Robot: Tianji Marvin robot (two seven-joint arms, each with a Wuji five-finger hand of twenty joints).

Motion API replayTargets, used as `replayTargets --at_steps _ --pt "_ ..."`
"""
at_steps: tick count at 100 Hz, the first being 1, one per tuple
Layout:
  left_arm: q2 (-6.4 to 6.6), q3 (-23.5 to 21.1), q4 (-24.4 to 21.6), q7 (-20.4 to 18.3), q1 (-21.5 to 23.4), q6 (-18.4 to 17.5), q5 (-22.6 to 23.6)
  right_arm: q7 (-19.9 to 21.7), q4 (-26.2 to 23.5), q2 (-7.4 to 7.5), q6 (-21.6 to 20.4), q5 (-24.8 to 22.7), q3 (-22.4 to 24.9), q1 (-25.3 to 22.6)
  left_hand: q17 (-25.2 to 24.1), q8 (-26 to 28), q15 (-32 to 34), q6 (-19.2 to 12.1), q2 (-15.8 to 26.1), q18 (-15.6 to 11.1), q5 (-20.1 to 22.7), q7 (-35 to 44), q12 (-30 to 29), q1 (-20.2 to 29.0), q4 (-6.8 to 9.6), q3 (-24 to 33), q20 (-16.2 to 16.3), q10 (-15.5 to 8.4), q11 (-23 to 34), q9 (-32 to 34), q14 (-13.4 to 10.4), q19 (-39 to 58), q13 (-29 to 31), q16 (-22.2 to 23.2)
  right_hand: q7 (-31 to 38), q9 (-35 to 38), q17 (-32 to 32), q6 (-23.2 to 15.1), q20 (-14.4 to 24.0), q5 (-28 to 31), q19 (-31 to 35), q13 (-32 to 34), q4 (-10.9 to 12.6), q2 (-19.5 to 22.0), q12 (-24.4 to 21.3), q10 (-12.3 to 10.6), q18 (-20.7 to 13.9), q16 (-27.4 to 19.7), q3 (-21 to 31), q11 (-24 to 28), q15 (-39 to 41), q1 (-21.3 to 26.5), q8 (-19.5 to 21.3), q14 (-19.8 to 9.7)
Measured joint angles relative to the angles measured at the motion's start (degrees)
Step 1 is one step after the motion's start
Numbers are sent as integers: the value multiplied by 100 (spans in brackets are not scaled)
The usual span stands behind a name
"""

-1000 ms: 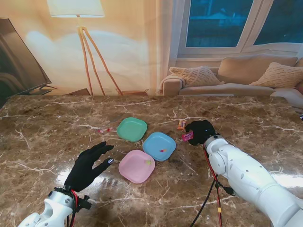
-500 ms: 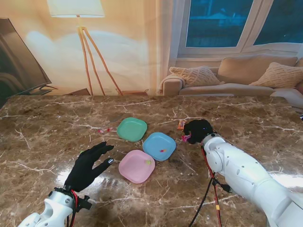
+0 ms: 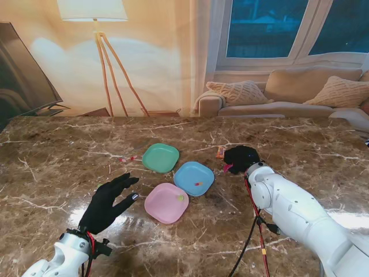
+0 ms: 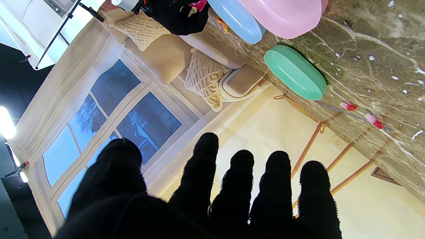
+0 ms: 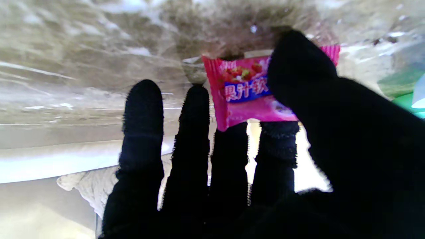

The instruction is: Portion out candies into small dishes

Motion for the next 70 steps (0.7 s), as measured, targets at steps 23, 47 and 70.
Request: replayTargets --at_steps 23,47,70 --pt "1 2 1 -20 -6 0 -16 -218 183 -51 -249 119 -5 6 0 0 0 -13 0 2 5 0 0 0 0 0 0 0 1 0 0 0 0 0 -5 770 340 0 0 120 431 55 69 -150 211 -6 0 0 115 303 -5 112 -15 -64" --pt "3 1 1 -34 -6 0 -16 -337 276 -54 -401 113 -64 27 0 0 0 -47 0 6 81 9 0 0 0 0 0 0 1 0 0 0 0 0 185 902 366 69 0 63 502 62 69 -67 -298 16 -15 0 137 402 -15 141 -3889 -66" --pt "4 13 8 -35 -22 0 -21 -526 359 -42 -630 13 -95 31 0 0 0 -52 0 9 84 50 0 0 0 0 0 0 1 0 0 0 0 0 505 1178 529 71 0 244 580 549 90 -178 -366 34 -32 330 85 75 1339 218 -5065 -223"
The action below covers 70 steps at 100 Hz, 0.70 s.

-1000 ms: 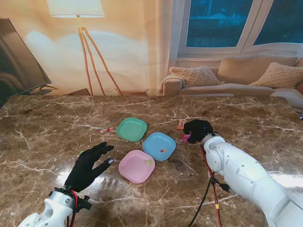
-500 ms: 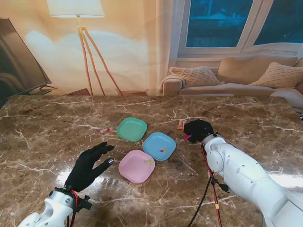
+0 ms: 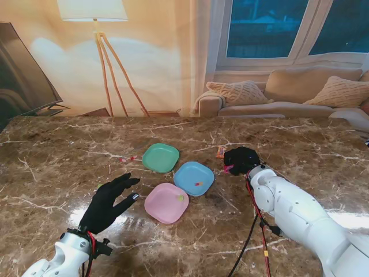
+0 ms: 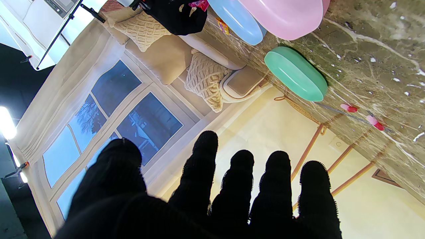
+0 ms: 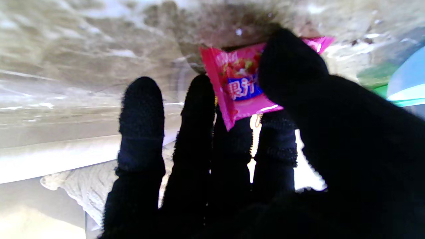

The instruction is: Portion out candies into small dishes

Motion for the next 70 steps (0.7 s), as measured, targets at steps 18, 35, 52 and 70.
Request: replayTargets --at_steps 18,35,52,70 --pt "0 13 1 -5 -14 6 -22 -113 -51 5 -60 -178 199 -122 0 0 0 -2 0 2 1 1 0 0 0 0 0 0 1 0 0 0 0 0 -35 108 120 0 53 50 76 186 -20 -91 -1 1 30 151 97 -63 -81 -29 105 -6" --pt "2 38 5 -15 -27 12 -35 -152 -230 43 -82 -306 532 -337 0 0 0 -2 0 3 1 2 0 0 0 0 0 0 2 0 0 0 0 0 -93 257 260 14 58 130 147 1015 -27 -129 -7 38 106 328 13 -138 533 -29 38 270" --pt "3 65 23 -25 -58 12 -34 -65 -569 126 -84 -500 993 -665 0 0 0 -2 0 3 1 2 0 0 0 0 0 0 2 0 0 0 0 0 -145 258 308 78 73 130 147 1430 -27 -108 -8 112 171 417 87 -159 897 -31 163 382" --pt "9 86 48 -64 -91 16 -29 132 -1115 213 4 -705 1555 -1065 0 0 0 -2 0 4 1 2 0 0 0 0 0 0 3 0 -1 0 0 0 -225 263 309 143 194 163 148 1480 -27 -108 59 177 189 565 87 -65 981 -30 256 390"
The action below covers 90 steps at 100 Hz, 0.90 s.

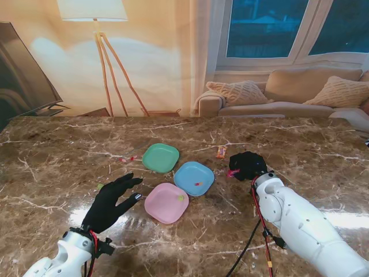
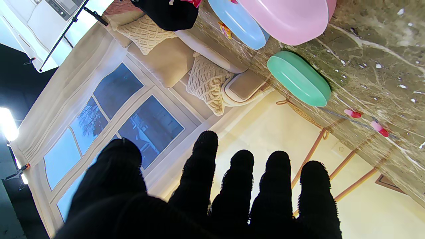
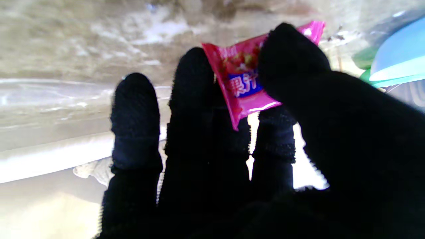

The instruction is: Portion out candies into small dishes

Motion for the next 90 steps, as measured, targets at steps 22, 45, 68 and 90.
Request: replayTargets --at_steps 22,45,68,90 --pt "15 45 54 -86 -93 39 -23 2 -849 73 171 -392 479 -355 0 0 0 0 0 1 0 0 0 0 0 0 0 0 0 0 0 0 0 0 -32 4 24 4 9 11 1 0 0 0 12 10 15 3 0 17 44 0 62 0" --pt "17 46 64 -77 -110 45 3 18 -1628 92 293 -591 538 -423 0 0 0 -1 0 1 0 0 0 0 0 0 0 0 0 0 0 0 0 0 -93 5 69 19 12 29 2 0 0 0 12 13 51 3 0 18 44 0 72 0" --pt "18 47 78 -74 -111 34 3 63 -2030 49 488 -397 72 -170 0 0 0 -1 0 1 0 0 0 0 0 0 0 0 0 0 0 0 0 0 -151 52 79 85 14 32 2 71 0 84 -128 22 51 -6 -70 18 -3 0 -16 1" --pt "18 49 79 -74 -111 36 -12 -339 -1384 -318 605 271 -919 579 0 0 0 -1 0 1 0 0 0 0 0 0 0 0 0 0 0 0 0 0 -152 55 84 91 14 33 2 71 0 94 -131 25 51 -7 -75 18 -36 -2 -80 1"
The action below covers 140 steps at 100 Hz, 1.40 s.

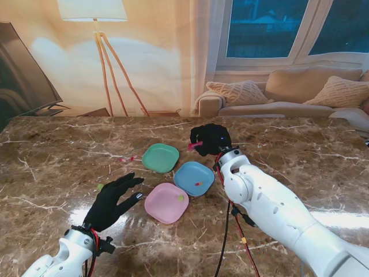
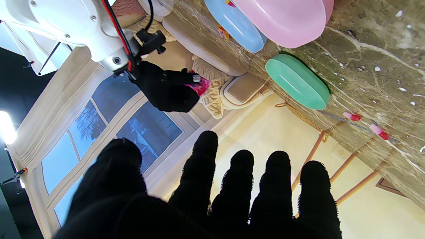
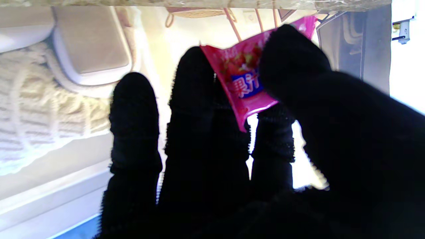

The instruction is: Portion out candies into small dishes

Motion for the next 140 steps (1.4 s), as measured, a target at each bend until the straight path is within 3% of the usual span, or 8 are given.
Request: replayTargets --at_steps 33,65,75,100,140 --pt "-4 -40 -18 35 37 3 10 -314 1678 -918 -208 904 -1152 948 0 0 0 0 0 0 0 0 0 0 0 0 0 0 0 0 0 0 0 0 -10 0 -53 0 67 0 67 0 0 69 -5 0 0 0 -51 0 -46 -4 -73 0" --pt "-5 -84 -44 26 66 18 -11 -538 3410 -1880 -834 1564 -1789 1543 0 0 0 0 0 0 0 0 0 0 0 0 0 0 1 0 0 0 0 0 -136 0 -219 0 68 -25 70 -5 0 264 -62 0 -31 -1 -147 -21 -62 -63 -85 0" --pt "-8 -110 -62 31 85 23 -10 -596 3781 -2119 -901 1621 -1928 1653 0 0 0 0 0 0 0 0 0 0 0 0 0 0 1 0 0 0 0 0 -146 0 -278 2 68 -72 70 -9 0 340 -62 0 -46 -1 -195 -24 -63 -64 -85 0" --pt "-10 -138 -80 41 106 41 -11 -580 4278 -2488 -1035 1754 -2104 1808 0 0 0 0 0 0 0 0 0 0 0 0 0 0 1 0 0 0 0 0 -213 -74 -498 2 68 -82 71 -153 0 402 -62 -2 -64 -1 -197 -25 -118 -66 -85 -5" --pt "-11 -154 -88 35 113 42 -35 -239 4608 -2698 -1045 1888 -2206 1888 0 0 0 0 0 0 0 0 0 0 0 0 0 0 1 0 0 0 0 0 -280 -293 -795 73 68 -368 54 -519 0 838 -62 -14 -122 -4 -199 -236 -286 -138 -174 -10"
